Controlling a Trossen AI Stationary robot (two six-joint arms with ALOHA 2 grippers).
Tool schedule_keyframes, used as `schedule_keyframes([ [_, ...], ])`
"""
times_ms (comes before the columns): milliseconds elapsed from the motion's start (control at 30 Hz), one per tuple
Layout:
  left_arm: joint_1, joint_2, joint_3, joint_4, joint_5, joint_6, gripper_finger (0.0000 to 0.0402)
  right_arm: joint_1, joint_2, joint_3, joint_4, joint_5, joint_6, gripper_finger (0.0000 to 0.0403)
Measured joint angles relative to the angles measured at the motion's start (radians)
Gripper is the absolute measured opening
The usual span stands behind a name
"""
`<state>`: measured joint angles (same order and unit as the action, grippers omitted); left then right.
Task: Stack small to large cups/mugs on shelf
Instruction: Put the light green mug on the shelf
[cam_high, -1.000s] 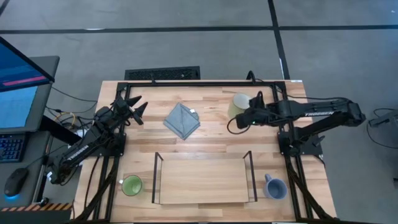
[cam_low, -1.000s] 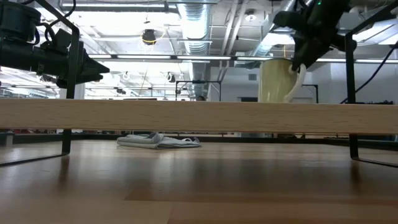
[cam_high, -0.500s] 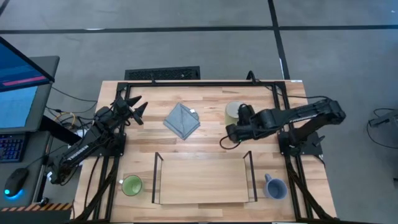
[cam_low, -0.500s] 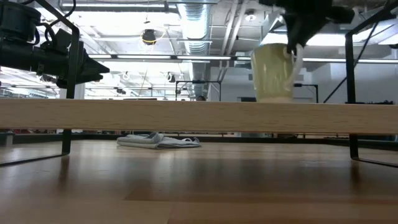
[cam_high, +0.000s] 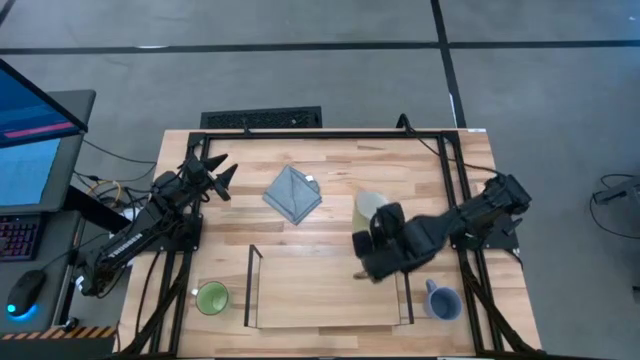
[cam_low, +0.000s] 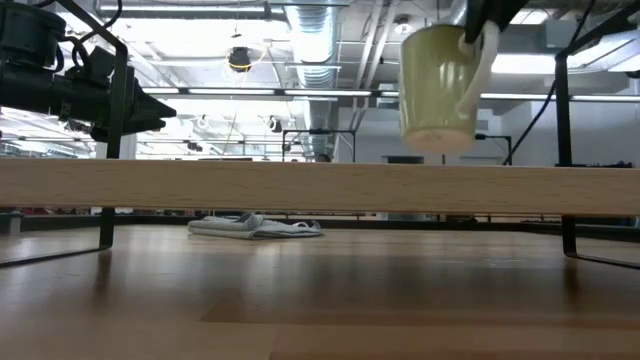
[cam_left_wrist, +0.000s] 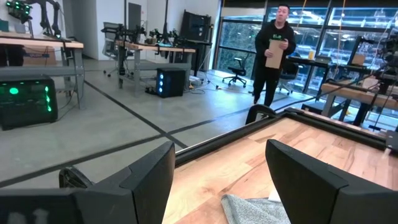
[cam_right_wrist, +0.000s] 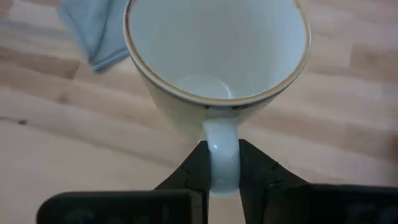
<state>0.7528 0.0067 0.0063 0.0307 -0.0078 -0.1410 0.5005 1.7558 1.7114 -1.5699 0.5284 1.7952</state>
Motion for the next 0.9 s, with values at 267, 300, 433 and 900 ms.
schedule_keyframes([
  [267, 0.000, 0.014, 0.000, 0.000, 0.001, 0.001, 0.0243, 0.069, 0.099, 0.059, -0.004, -0.008, 0.127, 0.0066],
  [300, 0.000, 0.019, 0.000, 0.000, 0.001, 0.001, 0.0243, 0.071, 0.111, 0.073, -0.003, -0.009, 0.127, 0.0066],
  [433, 0.000, 0.041, 0.000, 0.000, 0.001, 0.001, 0.0243, 0.071, 0.153, 0.140, -0.001, -0.007, 0.126, 0.0066],
  [900, 0.000, 0.092, 0.000, 0.000, 0.001, 0.015, 0.0243, 0.117, 0.215, 0.224, -0.002, -0.035, 0.187, 0.0065],
])
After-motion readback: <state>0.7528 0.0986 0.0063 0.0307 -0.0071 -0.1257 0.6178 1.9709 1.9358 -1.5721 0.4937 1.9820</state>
